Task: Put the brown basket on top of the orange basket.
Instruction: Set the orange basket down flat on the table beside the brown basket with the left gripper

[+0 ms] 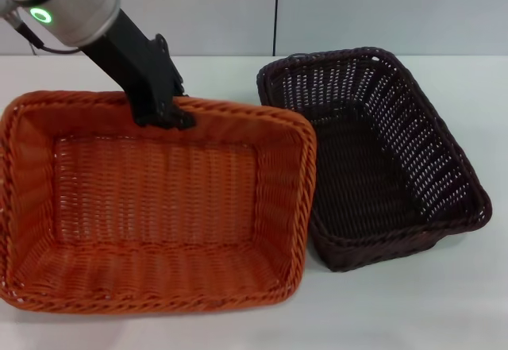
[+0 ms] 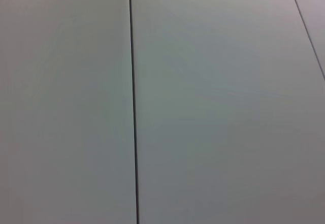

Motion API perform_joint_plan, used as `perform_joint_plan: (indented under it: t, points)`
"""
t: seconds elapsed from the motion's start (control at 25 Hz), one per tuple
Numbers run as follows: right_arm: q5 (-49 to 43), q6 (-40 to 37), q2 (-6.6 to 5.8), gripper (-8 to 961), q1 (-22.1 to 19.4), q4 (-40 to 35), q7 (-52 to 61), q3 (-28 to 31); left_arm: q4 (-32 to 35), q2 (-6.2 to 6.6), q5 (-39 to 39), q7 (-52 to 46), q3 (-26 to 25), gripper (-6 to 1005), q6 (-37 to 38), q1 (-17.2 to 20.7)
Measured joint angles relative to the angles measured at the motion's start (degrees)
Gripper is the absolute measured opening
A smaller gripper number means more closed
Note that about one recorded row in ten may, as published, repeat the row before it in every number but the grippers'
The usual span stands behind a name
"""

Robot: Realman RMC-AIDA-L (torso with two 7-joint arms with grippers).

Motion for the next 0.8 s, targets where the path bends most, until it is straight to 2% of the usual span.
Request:
perform_joint_plan:
  t: [0.16,0.24,0.32,0.52,0.64,0.68,0.8]
  points:
    - [0.0,-0.1,-0.06,637,-0.6,-0.6,0.0,0.0,2.7,-1.00,-0.1,0.4,1.2,166,1.7,-0.7]
    - [-0.1,-0.2,-0.09,637,-1.0,-1.0,0.0,0.0,2.7,-1.00,-0.1,0.4,1.2,166,1.7,-0.7]
    - [-0.1,-0.3,-0.09,637,-1.4,-1.4,0.0,-0.2,3.4,-1.74,0.0,1.0,1.2,166,3.1,-1.0]
    - [-0.1,-0.6,-0.08,637,-2.1,-2.1,0.0,-1.1,4.5,-1.99,1.3,1.3,2.0,166,6.3,-0.9]
    - [-0.1,-0.9,-0.08,637,-2.4,-2.3,0.0,-1.4,4.8,-2.42,2.4,1.3,3.1,165,8.4,-0.2]
    - [-0.1,-1.1,-0.09,637,-2.5,-2.3,0.0,-1.5,4.5,-3.37,4.3,1.2,4.5,165,11.1,0.9]
    - [-0.1,-1.3,-0.08,637,-2.5,-2.3,0.0,-1.6,4.4,-3.57,5.0,0.7,5.8,165,13.1,1.7]
